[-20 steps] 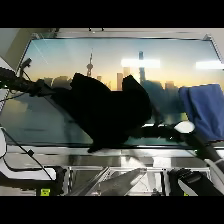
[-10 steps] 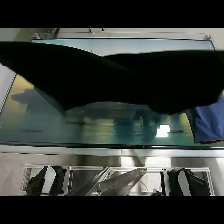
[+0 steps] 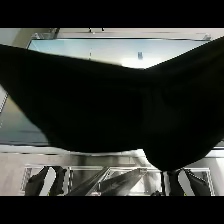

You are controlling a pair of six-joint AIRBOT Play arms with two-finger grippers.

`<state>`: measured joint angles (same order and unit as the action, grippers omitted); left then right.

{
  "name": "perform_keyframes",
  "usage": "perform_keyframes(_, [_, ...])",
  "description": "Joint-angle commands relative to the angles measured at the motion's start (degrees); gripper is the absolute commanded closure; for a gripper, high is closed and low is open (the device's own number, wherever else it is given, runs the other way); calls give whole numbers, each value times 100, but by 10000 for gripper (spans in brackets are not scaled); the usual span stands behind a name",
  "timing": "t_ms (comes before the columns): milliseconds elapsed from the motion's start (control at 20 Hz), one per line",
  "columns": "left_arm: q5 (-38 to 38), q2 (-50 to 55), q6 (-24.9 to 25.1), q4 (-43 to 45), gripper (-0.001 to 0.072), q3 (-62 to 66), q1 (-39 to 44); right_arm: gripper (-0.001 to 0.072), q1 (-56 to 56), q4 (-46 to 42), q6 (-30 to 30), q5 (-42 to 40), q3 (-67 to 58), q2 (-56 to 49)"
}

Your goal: Fold the shirts.

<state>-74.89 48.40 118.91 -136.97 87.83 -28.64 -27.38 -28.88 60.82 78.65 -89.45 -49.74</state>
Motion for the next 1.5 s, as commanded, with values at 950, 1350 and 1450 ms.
perform_keyframes(950, [-614,6314,-402,1338,683,1930,1659,692,780,-166,-267,164,-573,-6017])
perform_keyframes(1350, [-688,6290,-498,1307,684,984,1786,692,973,-2184,-254,-79,-273,-6017])
perform_keyframes(1450, [-581,6290,-505,1416,684,826,1867,693,1067,-2422,-240,-286,-247,-6022])
